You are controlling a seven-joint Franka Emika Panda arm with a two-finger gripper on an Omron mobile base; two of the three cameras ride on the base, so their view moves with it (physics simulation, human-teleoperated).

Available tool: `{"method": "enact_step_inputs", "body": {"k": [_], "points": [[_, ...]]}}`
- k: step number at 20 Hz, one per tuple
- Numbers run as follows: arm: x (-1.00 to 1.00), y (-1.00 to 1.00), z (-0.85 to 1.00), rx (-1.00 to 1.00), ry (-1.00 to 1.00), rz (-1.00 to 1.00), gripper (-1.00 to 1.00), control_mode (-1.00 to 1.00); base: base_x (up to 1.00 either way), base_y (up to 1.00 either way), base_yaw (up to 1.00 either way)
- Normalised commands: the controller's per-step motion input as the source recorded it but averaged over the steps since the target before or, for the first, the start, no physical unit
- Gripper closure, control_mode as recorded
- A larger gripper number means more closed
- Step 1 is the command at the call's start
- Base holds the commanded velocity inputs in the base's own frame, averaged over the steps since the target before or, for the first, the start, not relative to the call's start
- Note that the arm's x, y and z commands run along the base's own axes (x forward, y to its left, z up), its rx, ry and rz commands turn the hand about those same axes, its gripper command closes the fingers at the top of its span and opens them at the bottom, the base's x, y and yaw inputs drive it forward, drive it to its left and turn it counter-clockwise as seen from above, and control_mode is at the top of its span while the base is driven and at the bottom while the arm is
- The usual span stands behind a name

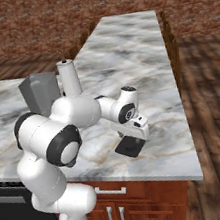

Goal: Open the blender lid, put the tangerine in the blender, close the lid, and start the blender.

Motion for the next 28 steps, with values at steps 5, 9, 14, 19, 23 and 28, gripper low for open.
{"method": "enact_step_inputs", "body": {"k": [5,9,14,19,23,28], "points": [[0.11,0.00,-0.20,0.00,0.00,0.00,-1.00,-1.00,0.00,0.00,0.00],[0.00,0.00,-0.26,0.00,0.00,0.00,-1.00,-1.00,0.00,0.00,0.00],[0.00,0.03,-0.32,0.00,0.00,0.00,-1.00,-1.00,0.00,0.00,0.00],[0.03,0.04,-0.21,0.00,0.01,0.00,-1.00,-1.00,0.00,0.00,0.00],[0.03,0.00,-0.24,0.00,0.02,0.00,-1.00,-1.00,0.00,0.00,0.00],[0.00,0.09,-0.40,0.00,0.03,0.00,-1.00,-1.00,0.00,0.00,0.00]]}}
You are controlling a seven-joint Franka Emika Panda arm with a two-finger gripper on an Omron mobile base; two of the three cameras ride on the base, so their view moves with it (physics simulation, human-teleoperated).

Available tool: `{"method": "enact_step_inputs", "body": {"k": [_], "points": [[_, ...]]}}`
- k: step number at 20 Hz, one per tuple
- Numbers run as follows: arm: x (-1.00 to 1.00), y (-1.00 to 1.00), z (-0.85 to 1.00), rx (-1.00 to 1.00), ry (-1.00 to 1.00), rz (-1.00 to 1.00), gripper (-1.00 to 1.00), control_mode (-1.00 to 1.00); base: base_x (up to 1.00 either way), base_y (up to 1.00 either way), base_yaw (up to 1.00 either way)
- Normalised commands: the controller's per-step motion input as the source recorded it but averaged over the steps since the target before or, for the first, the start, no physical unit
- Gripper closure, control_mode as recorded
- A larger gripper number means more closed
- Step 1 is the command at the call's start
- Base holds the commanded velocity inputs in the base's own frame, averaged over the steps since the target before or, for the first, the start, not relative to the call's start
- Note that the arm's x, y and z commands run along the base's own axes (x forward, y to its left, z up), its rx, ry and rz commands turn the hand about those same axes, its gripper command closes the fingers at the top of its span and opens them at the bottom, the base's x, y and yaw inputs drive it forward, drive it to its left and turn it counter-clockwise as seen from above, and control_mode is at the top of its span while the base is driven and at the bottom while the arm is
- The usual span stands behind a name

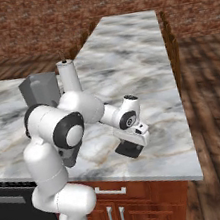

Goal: Open the blender lid, put the tangerine in the blender, close the lid, and start the blender.

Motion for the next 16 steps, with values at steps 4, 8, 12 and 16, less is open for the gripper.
{"method": "enact_step_inputs", "body": {"k": [4,8,12,16], "points": [[0.02,0.23,-0.52,-0.01,0.10,0.00,1.00,-1.00,0.00,0.00,0.00],[0.01,0.19,-0.12,0.00,0.06,0.00,1.00,-1.00,0.00,0.00,0.00],[-0.01,0.08,0.13,0.00,0.01,0.00,1.00,-1.00,0.00,0.00,0.00],[-0.19,0.00,0.62,0.00,-0.05,0.00,1.00,-1.00,0.00,0.00,0.00]]}}
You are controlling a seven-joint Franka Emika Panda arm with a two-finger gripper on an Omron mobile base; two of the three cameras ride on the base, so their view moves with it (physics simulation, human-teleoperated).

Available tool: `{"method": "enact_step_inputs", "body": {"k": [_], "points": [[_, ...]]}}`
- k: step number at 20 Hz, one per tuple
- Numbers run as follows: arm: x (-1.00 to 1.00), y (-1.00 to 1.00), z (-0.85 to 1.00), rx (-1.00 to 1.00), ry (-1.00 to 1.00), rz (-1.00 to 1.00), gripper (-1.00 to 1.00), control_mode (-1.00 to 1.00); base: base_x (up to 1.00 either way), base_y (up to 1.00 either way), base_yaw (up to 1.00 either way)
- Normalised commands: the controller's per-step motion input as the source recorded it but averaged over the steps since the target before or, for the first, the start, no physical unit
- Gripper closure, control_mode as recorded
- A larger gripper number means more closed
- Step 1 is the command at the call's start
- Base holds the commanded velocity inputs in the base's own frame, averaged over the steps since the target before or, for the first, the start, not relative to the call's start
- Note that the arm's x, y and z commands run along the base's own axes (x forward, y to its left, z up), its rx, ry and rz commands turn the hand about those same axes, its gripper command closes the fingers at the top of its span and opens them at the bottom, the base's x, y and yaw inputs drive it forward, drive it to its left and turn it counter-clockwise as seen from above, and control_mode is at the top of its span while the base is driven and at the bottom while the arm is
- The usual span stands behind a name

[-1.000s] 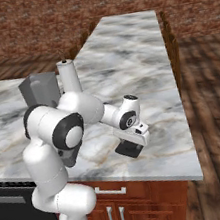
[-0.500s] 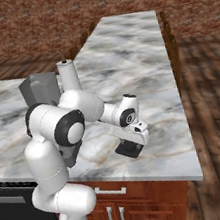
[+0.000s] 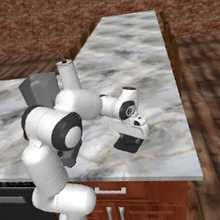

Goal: Open the blender lid, put the tangerine in the blender, close the lid, and start the blender.

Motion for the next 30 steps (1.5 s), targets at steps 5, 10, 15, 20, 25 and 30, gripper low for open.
{"method": "enact_step_inputs", "body": {"k": [5,10,15,20,25,30], "points": [[-0.28,-0.05,0.90,0.00,-0.13,-0.03,1.00,-1.00,0.00,0.00,0.00],[-0.19,0.00,1.00,0.00,-0.14,-0.02,1.00,-1.00,0.00,0.00,0.00],[-0.14,0.00,1.00,0.00,-0.15,-0.01,1.00,-1.00,0.00,0.00,0.00],[-0.02,0.13,1.00,0.00,-0.16,0.00,1.00,-1.00,0.00,0.00,0.00],[0.00,0.35,1.00,0.00,-0.15,0.00,1.00,-1.00,0.00,0.00,0.00],[-0.02,0.47,1.00,0.00,-0.13,0.00,1.00,-1.00,0.00,0.00,0.00]]}}
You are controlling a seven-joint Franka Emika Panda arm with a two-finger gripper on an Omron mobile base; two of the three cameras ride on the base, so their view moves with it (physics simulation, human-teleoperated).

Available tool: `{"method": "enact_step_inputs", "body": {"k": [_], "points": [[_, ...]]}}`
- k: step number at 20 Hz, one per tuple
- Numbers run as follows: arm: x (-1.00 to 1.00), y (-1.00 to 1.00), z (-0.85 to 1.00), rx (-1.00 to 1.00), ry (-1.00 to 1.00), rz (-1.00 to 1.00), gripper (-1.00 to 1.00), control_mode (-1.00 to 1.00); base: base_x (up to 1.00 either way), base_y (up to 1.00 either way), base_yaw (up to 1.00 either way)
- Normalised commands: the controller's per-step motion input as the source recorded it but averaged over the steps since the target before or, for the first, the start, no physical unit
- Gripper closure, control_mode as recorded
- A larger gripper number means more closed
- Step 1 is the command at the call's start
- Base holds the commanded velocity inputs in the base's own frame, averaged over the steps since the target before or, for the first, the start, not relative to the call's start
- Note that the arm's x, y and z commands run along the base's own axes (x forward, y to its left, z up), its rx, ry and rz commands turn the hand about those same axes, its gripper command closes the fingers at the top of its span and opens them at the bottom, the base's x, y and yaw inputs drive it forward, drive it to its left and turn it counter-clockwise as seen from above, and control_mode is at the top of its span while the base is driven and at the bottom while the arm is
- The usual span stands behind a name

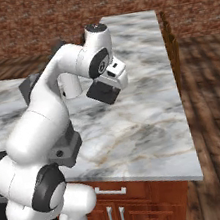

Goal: Open the blender lid, put the tangerine in the blender, close the lid, and start the blender.

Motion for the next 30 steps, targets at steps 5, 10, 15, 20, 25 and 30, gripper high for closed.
{"method": "enact_step_inputs", "body": {"k": [5,10,15,20,25,30], "points": [[-0.20,0.57,0.93,-0.01,-0.07,0.00,1.00,-1.00,0.00,0.00,0.00],[-0.41,0.64,0.73,-0.01,-0.06,0.00,1.00,-1.00,0.00,0.00,0.00],[-0.43,0.76,0.26,-0.02,0.00,0.00,1.00,-1.00,0.00,0.00,0.00],[-0.18,0.86,0.00,-0.02,0.01,0.01,1.00,-1.00,0.00,0.00,0.00],[-0.01,0.58,0.13,-0.01,-0.02,0.01,1.00,-1.00,0.00,0.00,0.00],[0.13,0.22,0.23,-0.02,-0.08,0.00,1.00,-1.00,0.00,0.00,0.00]]}}
